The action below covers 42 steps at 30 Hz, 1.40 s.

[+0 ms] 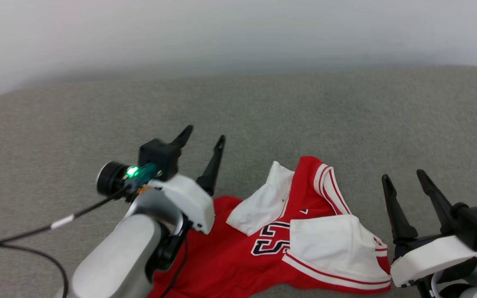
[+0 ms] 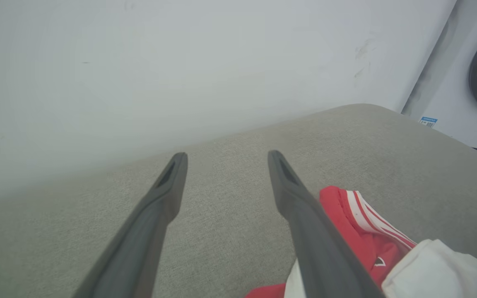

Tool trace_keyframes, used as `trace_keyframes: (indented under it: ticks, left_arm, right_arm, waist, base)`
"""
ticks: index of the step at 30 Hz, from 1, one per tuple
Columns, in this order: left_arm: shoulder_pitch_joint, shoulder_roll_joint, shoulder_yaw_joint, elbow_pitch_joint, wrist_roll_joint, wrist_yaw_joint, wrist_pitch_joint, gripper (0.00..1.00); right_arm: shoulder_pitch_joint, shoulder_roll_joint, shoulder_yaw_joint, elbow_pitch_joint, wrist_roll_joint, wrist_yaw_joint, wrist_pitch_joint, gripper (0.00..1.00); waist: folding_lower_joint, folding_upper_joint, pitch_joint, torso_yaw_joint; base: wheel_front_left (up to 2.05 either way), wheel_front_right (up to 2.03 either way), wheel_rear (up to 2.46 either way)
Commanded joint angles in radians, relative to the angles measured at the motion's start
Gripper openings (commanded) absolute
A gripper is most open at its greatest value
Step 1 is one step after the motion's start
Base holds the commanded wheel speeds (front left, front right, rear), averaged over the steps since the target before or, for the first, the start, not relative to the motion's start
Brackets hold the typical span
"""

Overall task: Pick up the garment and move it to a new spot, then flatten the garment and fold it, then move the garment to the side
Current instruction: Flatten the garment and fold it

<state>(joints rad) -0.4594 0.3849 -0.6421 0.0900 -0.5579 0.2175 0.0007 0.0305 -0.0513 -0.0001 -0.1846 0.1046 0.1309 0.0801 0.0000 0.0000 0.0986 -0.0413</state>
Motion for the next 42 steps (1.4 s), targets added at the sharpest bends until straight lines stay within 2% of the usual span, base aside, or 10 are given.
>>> trace_keyframes:
  ticks: [1, 6, 13, 19, 25, 26, 28, 38, 42]
  left_arm:
    - [-0.044, -0.013, -0.018, 0.03, 0.003, -0.03, 0.015, 1.0]
    - [-0.165, -0.051, -0.089, 0.144, -0.009, -0.138, 0.117, 1.0]
    - [-0.258, -0.064, -0.192, 0.3, -0.043, -0.27, 0.342, 1.0]
    - [-0.285, -0.062, -0.254, 0.396, -0.047, -0.304, 0.475, 1.0]
    - [-0.269, -0.071, -0.306, 0.486, -0.055, -0.306, 0.594, 1.0]
    - [-0.264, -0.073, -0.316, 0.497, -0.059, -0.31, 0.614, 0.72]
    - [-0.263, -0.08, -0.314, 0.503, -0.065, -0.312, 0.604, 0.0]
    - [-0.303, -0.053, -0.233, 0.486, -0.032, -0.222, 0.397, 0.0]
    - [-0.278, -0.003, -0.172, 0.439, -0.054, -0.169, 0.328, 0.0]
  right_arm:
    - [-0.02, 0.002, -0.005, -0.001, -0.005, 0.0, -0.008, 1.0]
    - [-0.043, 0.002, -0.015, 0.013, 0.004, 0.0, -0.019, 1.0]
    - [-0.057, 0.002, -0.005, 0.041, 0.027, 0.0, -0.031, 1.0]
    - [-0.065, 0.002, -0.001, 0.069, 0.049, 0.0, -0.042, 1.0]
    - [-0.069, 0.002, 0.008, 0.086, 0.072, 0.0, -0.054, 1.0]
    - [-0.069, 0.002, 0.007, 0.089, 0.073, 0.0, -0.055, 1.0]
    - [-0.071, 0.002, 0.007, 0.093, 0.079, 0.0, -0.058, 1.0]
    - [-0.048, 0.002, -0.013, 0.097, 0.081, 0.0, -0.043, 1.0]
    - [-0.032, 0.002, -0.032, 0.087, 0.079, 0.0, -0.028, 1.0]
  waist:
    - [0.0, 0.0, 0.06, -0.049]
    - [0.0, 0.0, 0.109, -0.088]
    - [0.0, 0.0, 0.144, -0.13]
    - [0.0, 0.0, 0.157, -0.155]
    - [0.0, 0.0, 0.165, -0.171]
    - [0.0, 0.0, 0.165, -0.172]
    - [0.0, 0.0, 0.165, -0.174]
    - [0.0, 0.0, 0.111, -0.135]
    - [0.0, 0.0, 0.079, -0.104]
  base:
    - [0.0, 0.0, 0.0]
    - [0.0, 0.0, 0.0]
    - [0.0, 0.0, 0.0]
    - [0.0, 0.0, 0.0]
    - [0.0, 0.0, 0.0]
    - [0.0, 0.0, 0.0]
    - [0.0, 0.0, 0.0]
    - [0.0, 0.0, 0.0]
    - [0.0, 0.0, 0.0]
